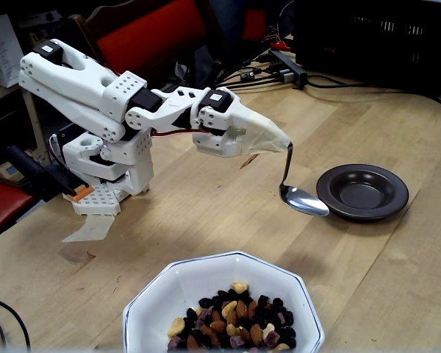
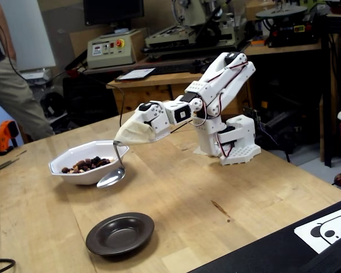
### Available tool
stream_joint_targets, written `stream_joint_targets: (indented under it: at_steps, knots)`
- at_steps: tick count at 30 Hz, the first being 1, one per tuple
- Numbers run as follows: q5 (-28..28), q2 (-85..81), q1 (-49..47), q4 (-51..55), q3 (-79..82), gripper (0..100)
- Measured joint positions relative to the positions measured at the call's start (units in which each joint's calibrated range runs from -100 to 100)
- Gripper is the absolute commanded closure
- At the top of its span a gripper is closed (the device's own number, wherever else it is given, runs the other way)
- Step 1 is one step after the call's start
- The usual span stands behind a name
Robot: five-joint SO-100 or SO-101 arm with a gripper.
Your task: Use spoon to transfer food from the white bowl to brown plate
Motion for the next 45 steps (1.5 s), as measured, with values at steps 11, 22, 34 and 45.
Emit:
stream_joint_targets:
  at_steps: [11,22,34,45]
  knots:
    - [-0.05,6.61,-1.61,-12.93,0.34,96]
    - [-0.05,6.61,-1.61,-13.09,0.34,96]
    - [-0.05,6.61,-1.61,-13.09,0.34,96]
    - [-0.05,6.61,-1.61,-13.09,0.34,96]
